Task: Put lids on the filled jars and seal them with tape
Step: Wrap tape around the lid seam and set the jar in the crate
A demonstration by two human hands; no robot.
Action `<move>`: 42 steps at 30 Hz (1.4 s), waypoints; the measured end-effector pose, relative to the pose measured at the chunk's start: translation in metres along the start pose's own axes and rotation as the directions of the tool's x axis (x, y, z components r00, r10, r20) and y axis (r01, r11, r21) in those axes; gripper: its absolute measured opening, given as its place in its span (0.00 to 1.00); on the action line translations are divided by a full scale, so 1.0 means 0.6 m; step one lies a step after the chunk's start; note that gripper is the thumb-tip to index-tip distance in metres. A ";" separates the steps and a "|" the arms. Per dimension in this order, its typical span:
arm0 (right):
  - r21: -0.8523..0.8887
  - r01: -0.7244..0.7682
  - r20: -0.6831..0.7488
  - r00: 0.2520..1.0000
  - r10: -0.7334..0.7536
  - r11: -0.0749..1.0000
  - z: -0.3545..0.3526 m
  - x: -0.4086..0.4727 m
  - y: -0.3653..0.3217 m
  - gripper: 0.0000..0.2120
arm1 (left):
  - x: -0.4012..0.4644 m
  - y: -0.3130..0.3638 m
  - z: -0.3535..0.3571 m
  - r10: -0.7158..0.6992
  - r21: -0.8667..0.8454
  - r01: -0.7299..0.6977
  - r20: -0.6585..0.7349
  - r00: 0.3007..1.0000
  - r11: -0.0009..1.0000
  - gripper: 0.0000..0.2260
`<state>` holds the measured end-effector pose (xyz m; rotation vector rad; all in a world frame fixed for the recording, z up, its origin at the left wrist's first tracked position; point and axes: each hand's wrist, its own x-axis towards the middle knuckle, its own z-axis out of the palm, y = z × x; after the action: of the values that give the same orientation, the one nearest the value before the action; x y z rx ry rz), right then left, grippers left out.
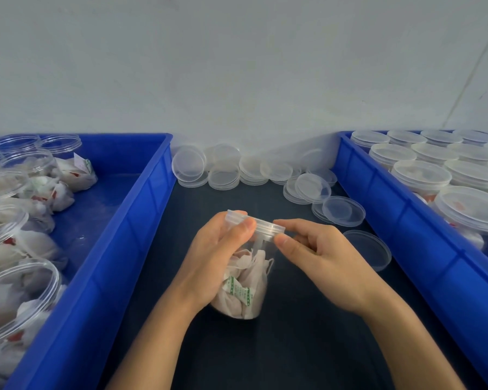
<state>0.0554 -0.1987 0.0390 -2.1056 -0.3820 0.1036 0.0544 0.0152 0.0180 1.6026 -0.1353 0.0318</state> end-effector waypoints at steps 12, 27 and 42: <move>-0.132 0.036 -0.089 0.995 -0.048 0.991 0.010 -0.007 -0.014 0.12 | -0.008 0.012 0.015 0.160 0.293 -0.109 -0.157 0.975 0.950 0.25; -0.221 0.064 -0.063 0.995 -0.080 0.973 0.019 -0.014 -0.028 0.26 | 0.001 -0.006 -0.005 0.133 0.044 -0.128 -0.168 0.977 0.991 0.23; -0.397 0.048 -0.060 0.995 -0.078 0.917 0.000 -0.011 -0.018 0.29 | 0.005 -0.010 -0.013 0.076 0.026 -0.074 -0.087 0.993 0.997 0.27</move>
<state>0.0463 -0.1952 0.0476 -2.4846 -0.4557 -0.0998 0.0587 0.0228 0.0124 1.6156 -0.1271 0.1618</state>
